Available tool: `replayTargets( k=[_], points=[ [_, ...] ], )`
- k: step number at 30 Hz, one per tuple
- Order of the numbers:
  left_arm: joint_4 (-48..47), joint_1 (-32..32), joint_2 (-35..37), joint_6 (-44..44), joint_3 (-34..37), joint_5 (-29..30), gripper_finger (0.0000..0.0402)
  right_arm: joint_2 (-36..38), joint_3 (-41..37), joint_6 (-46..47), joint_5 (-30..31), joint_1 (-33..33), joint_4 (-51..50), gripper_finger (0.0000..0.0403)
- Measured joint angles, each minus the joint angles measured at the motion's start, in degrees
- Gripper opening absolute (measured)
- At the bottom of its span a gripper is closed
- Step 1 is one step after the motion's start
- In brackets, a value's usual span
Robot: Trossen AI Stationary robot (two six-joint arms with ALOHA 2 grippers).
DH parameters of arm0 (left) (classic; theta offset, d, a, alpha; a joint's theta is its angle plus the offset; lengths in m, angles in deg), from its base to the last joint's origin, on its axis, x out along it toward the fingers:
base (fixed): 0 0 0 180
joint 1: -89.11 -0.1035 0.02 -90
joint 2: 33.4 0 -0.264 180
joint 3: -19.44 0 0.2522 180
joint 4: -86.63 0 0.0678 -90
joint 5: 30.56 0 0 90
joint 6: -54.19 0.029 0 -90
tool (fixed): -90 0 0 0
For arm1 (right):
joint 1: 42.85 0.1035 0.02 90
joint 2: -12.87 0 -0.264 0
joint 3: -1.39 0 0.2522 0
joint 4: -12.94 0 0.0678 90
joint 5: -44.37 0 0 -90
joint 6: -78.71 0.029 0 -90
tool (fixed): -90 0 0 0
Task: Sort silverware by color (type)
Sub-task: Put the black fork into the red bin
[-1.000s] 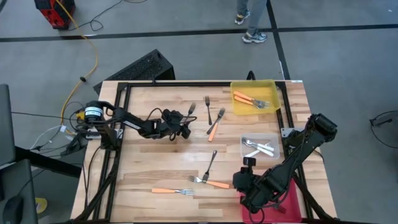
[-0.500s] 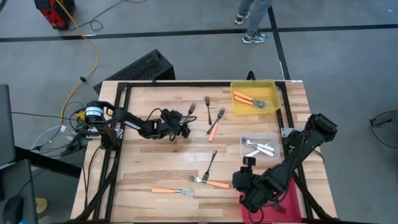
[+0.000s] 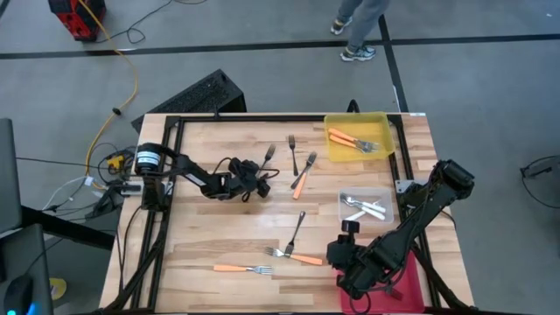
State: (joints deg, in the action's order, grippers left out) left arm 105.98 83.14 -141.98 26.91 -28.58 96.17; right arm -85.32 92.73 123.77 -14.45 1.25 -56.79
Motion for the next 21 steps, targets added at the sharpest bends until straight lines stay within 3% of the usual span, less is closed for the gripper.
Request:
replayTargets(
  k=[5,9,21],
  points=[
    [0.4,0.0,-1.0,-0.4,-0.1,0.3,0.0251,0.0,0.0,0.0,0.0,0.0,-0.1,0.0166],
    [0.3,0.0,-1.0,-0.4,-0.1,0.1,0.0222,0.0,0.0,0.1,0.0,0.0,0.0,0.0166],
    [-0.2,0.0,-1.1,-0.1,-0.1,-1.0,0.001,-0.4,0.0,0.6,0.0,0.0,0.7,0.0166]
  ],
)
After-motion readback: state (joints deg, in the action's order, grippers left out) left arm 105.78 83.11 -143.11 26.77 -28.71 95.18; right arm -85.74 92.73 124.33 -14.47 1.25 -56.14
